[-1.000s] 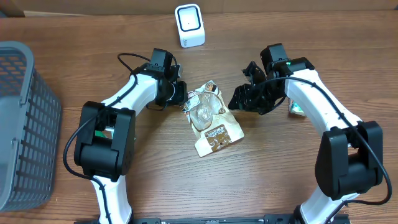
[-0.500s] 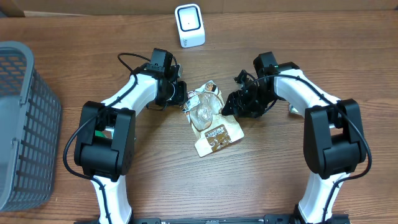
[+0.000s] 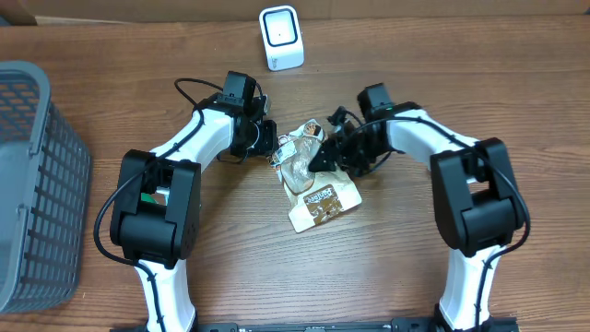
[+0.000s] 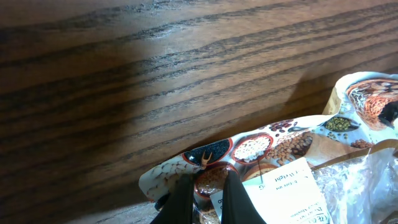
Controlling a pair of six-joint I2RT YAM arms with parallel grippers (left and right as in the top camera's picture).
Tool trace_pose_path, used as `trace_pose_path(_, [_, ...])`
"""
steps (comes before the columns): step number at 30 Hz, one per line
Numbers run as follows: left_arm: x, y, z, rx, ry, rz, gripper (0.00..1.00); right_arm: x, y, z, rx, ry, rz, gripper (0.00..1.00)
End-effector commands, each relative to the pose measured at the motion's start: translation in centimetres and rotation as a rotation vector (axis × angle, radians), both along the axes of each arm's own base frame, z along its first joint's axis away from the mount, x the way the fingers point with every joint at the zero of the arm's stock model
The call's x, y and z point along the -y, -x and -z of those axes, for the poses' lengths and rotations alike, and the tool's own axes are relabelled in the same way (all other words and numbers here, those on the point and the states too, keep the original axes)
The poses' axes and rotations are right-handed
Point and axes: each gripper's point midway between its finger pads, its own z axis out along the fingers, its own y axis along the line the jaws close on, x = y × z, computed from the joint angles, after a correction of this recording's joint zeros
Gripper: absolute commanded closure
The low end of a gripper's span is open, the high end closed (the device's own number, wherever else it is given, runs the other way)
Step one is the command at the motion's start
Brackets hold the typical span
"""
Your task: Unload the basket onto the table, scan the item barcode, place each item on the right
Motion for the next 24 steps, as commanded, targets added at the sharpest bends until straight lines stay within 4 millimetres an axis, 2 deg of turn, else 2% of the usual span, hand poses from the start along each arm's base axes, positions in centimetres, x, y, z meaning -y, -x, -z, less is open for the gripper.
trace_pose_path(1, [-1.1, 1.6, 3.6, -0.084, -0.072, -0.006, 0.96, -2.2, 0.8, 1.5, -0.078, 0.002, 0.039, 0.48])
trace_pose_path(3, [-1.1, 1.6, 3.6, -0.084, -0.073, -0.006, 0.96, -3.4, 0.5, 1.3, -0.058, -0.010, 0.041, 0.51])
trace_pose_path(6, [-1.3, 1.7, 3.7, -0.086, -0.088, -0.010, 0.96, -4.4, 0.1, 1.1, -0.042, -0.019, 0.052, 0.61])
trace_pose_path(8, [-1.4, 1.7, 3.7, -0.088, -0.094, -0.011, 0.96, -4.4, 0.1, 1.1, -0.041, -0.021, 0.055, 0.74])
trace_pose_path(12, [-1.6, 1.7, 3.7, -0.090, -0.094, -0.015, 0.96, -3.8, -0.1, 1.2, -0.056, -0.016, 0.071, 0.78])
trace_pose_path(16, [-1.6, 1.7, 3.7, -0.090, -0.094, -0.016, 0.96, -3.4, -0.2, 0.5, -0.079, -0.062, 0.075, 0.77])
trace_pose_path(19, [-1.6, 1.7, 3.7, -0.093, -0.094, -0.022, 0.96, -2.7, -0.2, 0.4, -0.109, -0.071, 0.091, 0.71])
trace_pose_path(21, [-1.6, 1.7, 3.7, -0.093, -0.094, -0.022, 0.96, -2.2, -0.1, 0.4, -0.113, -0.070, 0.088, 0.65])
trace_pose_path(24, [-1.6, 1.7, 3.7, -0.092, -0.094, -0.022, 0.96, -1.5, 0.3, 0.4, -0.116, -0.071, 0.066, 0.49])
